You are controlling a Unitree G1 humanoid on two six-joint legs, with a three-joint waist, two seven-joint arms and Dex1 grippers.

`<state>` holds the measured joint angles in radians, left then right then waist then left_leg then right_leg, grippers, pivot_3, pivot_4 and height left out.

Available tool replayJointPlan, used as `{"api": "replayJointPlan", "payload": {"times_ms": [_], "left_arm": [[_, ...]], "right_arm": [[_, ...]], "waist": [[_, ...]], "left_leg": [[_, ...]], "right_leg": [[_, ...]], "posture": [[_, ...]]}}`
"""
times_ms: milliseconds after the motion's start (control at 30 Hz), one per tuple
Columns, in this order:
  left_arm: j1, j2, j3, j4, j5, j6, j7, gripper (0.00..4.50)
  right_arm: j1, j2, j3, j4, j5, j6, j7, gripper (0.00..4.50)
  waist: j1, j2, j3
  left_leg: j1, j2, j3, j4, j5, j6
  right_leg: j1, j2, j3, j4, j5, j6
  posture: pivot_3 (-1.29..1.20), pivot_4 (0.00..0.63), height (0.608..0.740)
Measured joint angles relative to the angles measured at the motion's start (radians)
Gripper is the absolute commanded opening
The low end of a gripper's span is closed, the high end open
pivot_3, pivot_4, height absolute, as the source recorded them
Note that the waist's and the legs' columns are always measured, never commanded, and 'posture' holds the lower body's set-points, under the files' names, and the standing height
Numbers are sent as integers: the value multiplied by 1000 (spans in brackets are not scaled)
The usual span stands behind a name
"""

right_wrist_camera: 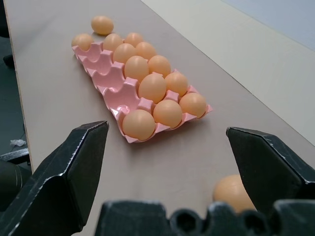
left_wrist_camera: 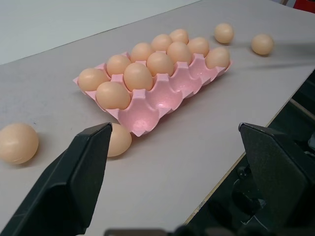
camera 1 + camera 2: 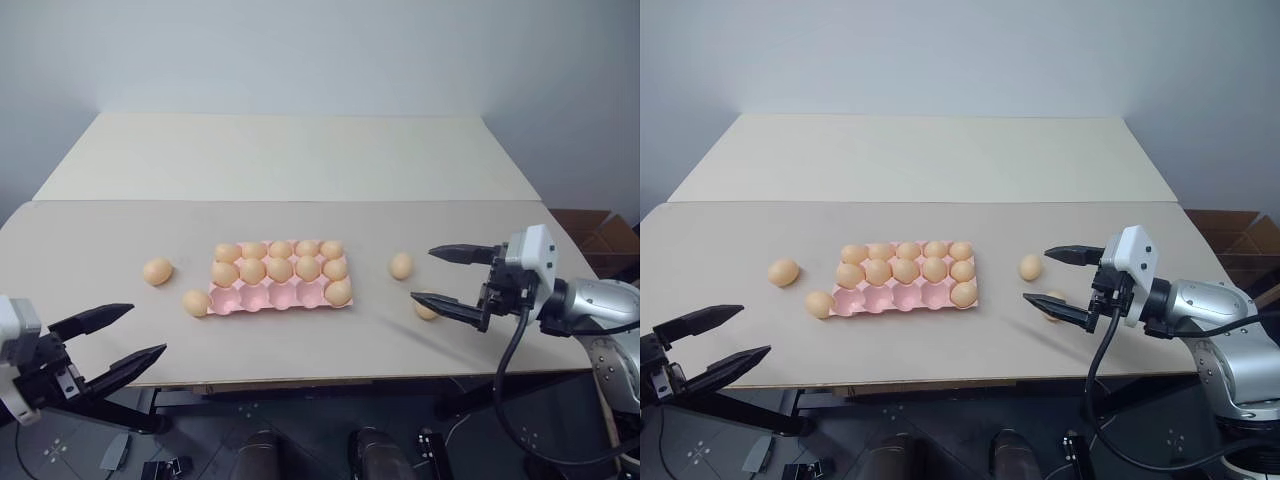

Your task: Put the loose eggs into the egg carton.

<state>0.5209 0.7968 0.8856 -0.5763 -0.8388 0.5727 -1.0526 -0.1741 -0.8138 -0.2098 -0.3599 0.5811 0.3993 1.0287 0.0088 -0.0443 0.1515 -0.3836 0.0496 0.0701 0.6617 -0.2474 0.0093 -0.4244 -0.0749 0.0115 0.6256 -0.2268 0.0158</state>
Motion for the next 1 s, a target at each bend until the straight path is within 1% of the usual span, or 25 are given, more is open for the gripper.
{"api": "replayJointPlan", "payload": {"times_ms": [233, 400, 500, 633, 767, 867, 1000], "left_arm": [[-32, 16, 40, 2, -95, 48, 44, 4481], [-6, 26, 40, 0, -92, 46, 13, 4481], [-13, 32, 26, -7, -84, 41, 6, 4481], [-43, 35, -24, -27, -84, 38, 2, 4481], [-74, 55, -61, -22, -82, 38, -14, 4481], [-117, 83, -84, -11, -80, 38, -21, 4481], [-146, 91, -106, 2, -69, 39, -24, 4481]], "right_arm": [[-2, 1, 0, 1, -7, -1, 1, 4500], [-4, 3, 0, 2, -9, -1, -2, 4500], [-6, 4, 2, 12, -13, -1, -10, 4500], [-11, -10, 7, 19, -50, 9, -41, 4500], [50, -38, 7, -8, -90, 39, -80, 4500], [56, -34, 60, -13, -151, 79, -145, 4500], [36, 16, 173, 45, -272, 141, -277, 4500]], "waist": [[0, 0, 0], [-2, 0, 0], [-1, 0, 0], [1, 0, 0], [2, 0, 0], [-1, 0, 0], [-11, 0, 0]], "left_leg": [[0, 0, 0, 0, 0, 0], [0, 0, 0, 0, 0, 0], [0, 0, 0, 0, 0, 0], [0, 0, 0, 0, 0, 0], [-1, 0, 0, 0, 0, 0], [0, 0, 0, 0, 0, 0], [0, 0, 0, 0, 0, 0]], "right_leg": [[0, 0, 0, 0, 0, 0], [0, 0, 0, 0, 1, -1], [0, 0, 0, 0, 1, -1], [0, 0, 0, 0, 1, -1], [0, 0, -1, 0, 1, -4], [0, 0, 0, 0, 1, -4], [-1, 0, 1, 1, 1, -3]], "posture": [[0, 150, 740], [0, 150, 740], [0, 150, 740], [0, 150, 740], [0, 150, 740], [0, 150, 740], [0, 150, 740]]}}
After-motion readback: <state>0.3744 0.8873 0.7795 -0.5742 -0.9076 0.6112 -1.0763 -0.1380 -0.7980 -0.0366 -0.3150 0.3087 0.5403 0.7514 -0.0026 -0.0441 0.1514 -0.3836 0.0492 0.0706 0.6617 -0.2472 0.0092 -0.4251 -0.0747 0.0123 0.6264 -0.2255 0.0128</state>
